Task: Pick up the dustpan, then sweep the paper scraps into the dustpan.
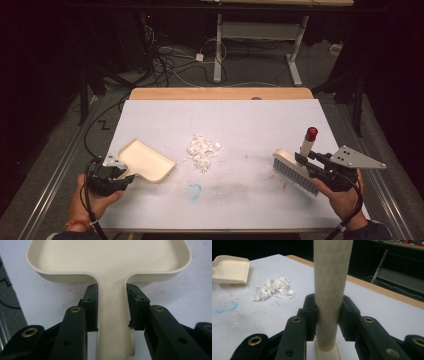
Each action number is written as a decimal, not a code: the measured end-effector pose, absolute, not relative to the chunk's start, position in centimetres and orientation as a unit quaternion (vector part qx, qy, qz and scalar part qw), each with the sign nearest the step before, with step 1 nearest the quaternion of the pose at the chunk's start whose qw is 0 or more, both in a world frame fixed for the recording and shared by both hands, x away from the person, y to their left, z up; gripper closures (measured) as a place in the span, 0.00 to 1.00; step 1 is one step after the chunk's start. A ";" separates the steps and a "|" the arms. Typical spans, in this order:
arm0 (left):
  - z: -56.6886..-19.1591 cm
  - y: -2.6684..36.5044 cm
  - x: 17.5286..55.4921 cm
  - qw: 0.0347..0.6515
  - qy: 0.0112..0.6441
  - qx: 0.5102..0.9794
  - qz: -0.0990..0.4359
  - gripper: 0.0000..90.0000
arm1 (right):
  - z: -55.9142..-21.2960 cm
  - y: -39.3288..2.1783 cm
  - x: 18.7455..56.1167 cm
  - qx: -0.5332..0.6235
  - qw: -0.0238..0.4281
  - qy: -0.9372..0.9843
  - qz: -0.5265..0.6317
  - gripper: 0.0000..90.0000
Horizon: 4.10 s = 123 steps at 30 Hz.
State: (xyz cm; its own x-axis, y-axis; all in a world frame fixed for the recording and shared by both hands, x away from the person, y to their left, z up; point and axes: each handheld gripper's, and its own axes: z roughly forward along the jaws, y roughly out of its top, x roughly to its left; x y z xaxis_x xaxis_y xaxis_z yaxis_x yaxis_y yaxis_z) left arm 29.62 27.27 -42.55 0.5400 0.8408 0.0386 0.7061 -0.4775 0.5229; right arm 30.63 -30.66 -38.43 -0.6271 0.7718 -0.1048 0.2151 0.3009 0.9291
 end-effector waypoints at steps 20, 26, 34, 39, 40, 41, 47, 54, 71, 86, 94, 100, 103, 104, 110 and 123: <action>-42.8 25.4 28.5 0.221 0.396 0.884 0.108 0.71 | -38.8 -30.9 31.0 0.339 0.282 0.753 0.489 0.79; -42.9 25.1 28.8 0.223 0.388 0.888 0.104 0.71 | -38.8 -30.9 31.2 0.344 0.282 0.748 0.493 0.79; -43.3 24.7 28.9 0.224 0.386 0.889 0.103 0.71 | -39.1 -31.0 32.0 0.350 0.277 0.744 0.498 0.79; -43.6 24.2 29.2 0.219 0.378 0.894 0.102 0.71 | -39.1 -30.3 32.2 0.339 0.270 0.756 0.491 0.79; -43.6 24.2 29.2 0.219 0.378 0.894 0.102 0.71 | -39.1 -30.1 32.2 0.338 0.271 0.756 0.491 0.79; -43.7 24.0 29.3 0.220 0.378 0.894 0.102 0.71 | -39.0 -30.0 32.3 0.337 0.270 0.756 0.492 0.79; -44.1 24.0 29.2 0.222 0.381 0.892 0.099 0.71 | -38.8 -29.0 33.5 0.328 0.260 0.755 0.505 0.79; -44.2 23.9 29.6 0.220 0.382 0.892 0.096 0.70 | -38.4 -25.9 36.4 0.312 0.250 0.758 0.516 0.79; -44.6 23.4 30.5 0.210 0.376 0.899 0.080 0.71 | -40.0 -15.1 45.7 0.330 0.299 0.726 0.524 0.79; -44.9 23.0 30.6 0.206 0.371 0.902 0.078 0.71 | -41.9 -9.0 46.1 0.309 0.314 0.738 0.511 0.79; -45.1 22.7 30.6 0.201 0.366 0.905 0.076 0.71 | -42.4 -7.4 44.7 0.276 0.275 0.752 0.531 0.78; -45.3 22.3 30.7 0.193 0.364 0.908 0.076 0.71 | -42.2 -6.7 43.5 0.253 0.248 0.763 0.540 0.78; -45.3 22.2 30.8 0.192 0.365 0.908 0.074 0.71 | -42.1 -6.1 42.8 0.233 0.224 0.769 0.552 0.78; -45.3 22.2 30.8 0.192 0.365 0.908 0.074 0.71 | -42.0 -6.0 42.6 0.232 0.223 0.770 0.550 0.78; -45.3 22.0 30.9 0.192 0.368 0.907 0.071 0.71 | -42.0 -5.3 40.7 0.214 0.197 0.772 0.565 0.78; -45.4 21.5 30.9 0.191 0.369 0.907 0.071 0.70 | -41.7 -3.1 37.5 0.164 0.170 0.785 0.573 0.79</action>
State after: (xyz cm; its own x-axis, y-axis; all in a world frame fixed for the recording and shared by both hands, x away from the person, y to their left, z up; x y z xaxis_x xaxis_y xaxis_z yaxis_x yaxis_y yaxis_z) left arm 30.87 21.52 -45.43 0.7175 0.6965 -0.0122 0.6420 -0.6543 0.3997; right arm 37.47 -3.10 -41.71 -0.8885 0.4521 -0.0785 0.0629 0.2895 0.9551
